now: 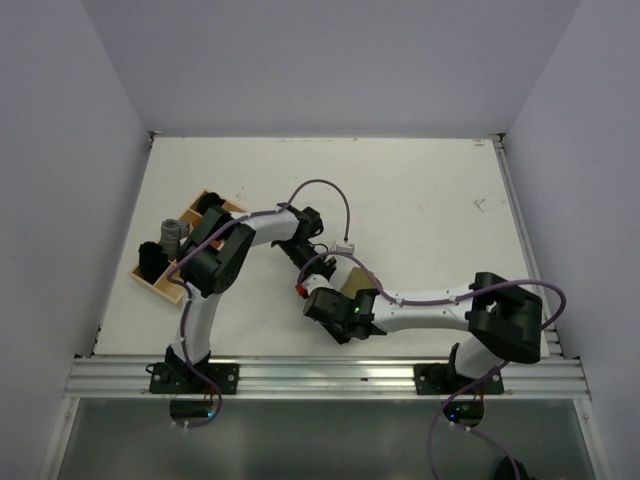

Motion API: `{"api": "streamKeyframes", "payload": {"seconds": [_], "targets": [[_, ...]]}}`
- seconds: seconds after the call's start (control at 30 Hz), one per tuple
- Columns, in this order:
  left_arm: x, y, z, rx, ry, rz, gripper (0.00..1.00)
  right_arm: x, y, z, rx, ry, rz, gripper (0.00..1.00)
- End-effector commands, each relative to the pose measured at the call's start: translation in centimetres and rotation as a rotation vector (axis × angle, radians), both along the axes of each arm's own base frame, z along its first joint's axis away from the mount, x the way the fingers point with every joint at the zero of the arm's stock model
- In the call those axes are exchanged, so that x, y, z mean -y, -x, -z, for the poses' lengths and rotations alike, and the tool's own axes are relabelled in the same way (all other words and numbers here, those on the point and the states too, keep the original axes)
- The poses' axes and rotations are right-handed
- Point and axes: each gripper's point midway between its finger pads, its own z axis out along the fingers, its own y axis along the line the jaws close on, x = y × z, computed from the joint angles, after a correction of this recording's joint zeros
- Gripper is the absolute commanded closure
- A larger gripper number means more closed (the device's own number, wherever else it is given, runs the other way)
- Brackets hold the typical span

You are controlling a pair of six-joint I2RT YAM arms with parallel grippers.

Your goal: Roll the underwear

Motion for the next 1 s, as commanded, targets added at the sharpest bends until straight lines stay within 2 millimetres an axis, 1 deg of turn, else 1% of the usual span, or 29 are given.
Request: {"api": "streamKeyframes", "payload": {"seconds": [0.0, 0.07, 0.1, 0.13, 0.17, 0.2, 0.23, 0.27, 0.3, 0.33, 0.4, 0.43, 0.47, 0.5, 0.53, 0.57, 0.6, 0.63, 0.67, 0.7, 0.73, 0.77, 0.8, 0.83, 0.87, 0.9, 0.93, 0.97], "targets": [[-0.1, -1.9, -1.4, 0.04, 0.03, -0.036, 0.53, 0.9, 1.8, 1.9, -0.094, 0.016, -0.022, 0.86], [-0.6, -3.6, -1.7, 0.081, -0.013, -0.109, 0.55, 0.6, 1.9, 1.8, -0.111, -0.003, -0.027, 0.87], [-1.1, -5.1, -1.4, 0.133, -0.028, -0.141, 0.55, 0.4, 1.9, 1.5, -0.117, -0.022, -0.028, 0.87], [-1.2, -6.1, -1.9, 0.176, -0.035, -0.174, 0.54, 0.4, 1.7, 1.5, -0.127, -0.034, -0.02, 0.87], [-1.5, -7.2, -2.0, 0.182, -0.071, -0.235, 0.54, -0.1, 1.6, 1.2, -0.129, -0.065, -0.017, 0.87], [-1.8, -8.9, -1.7, 0.25, -0.094, -0.278, 0.54, -0.3, 1.8, 1.1, -0.155, -0.088, -0.019, 0.87], [-2.6, -10.3, -2.2, 0.282, -0.103, -0.331, 0.54, -0.2, 1.4, 0.9, -0.164, -0.111, 0.005, 0.87], [-3.0, -11.2, -2.3, 0.277, -0.138, -0.394, 0.54, -0.4, 1.2, 0.8, -0.172, -0.135, 0.012, 0.87], [-4.2, -13.5, -2.0, 0.342, -0.181, -0.468, 0.54, -0.6, 1.3, 0.7, -0.195, -0.156, 0.012, 0.87], [-4.9, -14.3, -2.5, 0.363, -0.193, -0.514, 0.54, -0.3, 0.8, 0.4, -0.191, -0.172, 0.025, 0.87], [-5.7, -16.1, -3.6, 0.37, -0.186, -0.624, 0.54, -0.2, 0.4, 0.1, -0.177, -0.188, 0.028, 0.87], [-7.0, -17.5, -5.3, 0.393, -0.161, -0.699, 0.55, 0.1, 0.2, 0.2, -0.177, -0.193, 0.039, 0.87], [-7.7, -17.9, -5.8, 0.376, -0.156, -0.766, 0.55, -0.2, 0.2, -0.2, -0.191, -0.223, 0.035, 0.87], [-9.0, -20.1, -7.0, 0.443, -0.129, -0.849, 0.55, -0.2, 0.2, -0.2, -0.198, -0.233, 0.035, 0.87], [-9.8, -21.0, -9.3, 0.491, -0.102, -0.918, 0.54, -0.3, 0.1, -0.2, -0.208, -0.256, 0.04, 0.87], [-10.6, -22.8, -10.8, 0.577, -0.078, -0.975, 0.53, -0.3, 0.1, -0.1, -0.213, -0.265, 0.04, 0.87], [-11.8, -24.2, -12.1, 0.637, -0.092, -1.058, 0.52, -0.4, -0.1, -0.1, -0.209, -0.272, 0.036, 0.87], [-11.9, -24.8, -14.6, 0.706, -0.043, -1.087, 0.52, -0.4, -0.5, -0.1, -0.208, -0.284, 0.043, 0.87], [-11.9, -25.3, -16.3, 0.75, -0.004, -1.107, 0.52, -0.8, -0.3, -0.1, -0.232, -0.319, 0.029, 0.87], [-11.6, -26.2, -18.7, 0.821, 0.08, -1.128, 0.54, -1.0, -0.4, -0.1, -0.244, -0.337, 0.027, 0.87], [-11.1, -25.8, -21.3, 0.865, 0.176, -1.125, 0.56, -0.9, -1.1, -0.2, -0.26, -0.363, 0.039, 0.87], [-10.3, -26.2, -24.6, 0.911, 0.318, -1.143, 0.58, -1.6, -0.9, -0.6, -0.301, -0.412, 0.017, 0.87], [-9.8, -25.7, -25.5, 0.879, 0.374, -1.151, 0.63, -1.7, -1.1, -0.6, -0.325, -0.427, 0.016, 0.87], [-9.6, -25.7, -26.3, 0.837, 0.406, -1.176, 0.7, -1.5, -1.8, -0.7, -0.339, -0.449, 0.034, 0.85], [-9.1, -25.8, -27.4, 0.797, 0.468, -1.181, 0.71, -2.1, -1.2, -1.1, -0.392, -0.498, 0.003, 0.84], [-8.7, -25.3, -27.7, 0.759, 0.51, -1.113, 0.69, -2.2, -1.2, -1.0, -0.424, -0.519, 0.011, 0.84], [-8.4, -26.4, -27.4, 0.729, 0.524, -1.074, 0.68, -1.7, -1.5, -0.8, -0.452, -0.537, 0.033, 0.83], [-8.1, -26.5, -27.6, 0.654, 0.543, -1.058, 0.66, -2.0, -1.5, -1.0, -0.473, -0.571, 0.024, 0.83]]}}
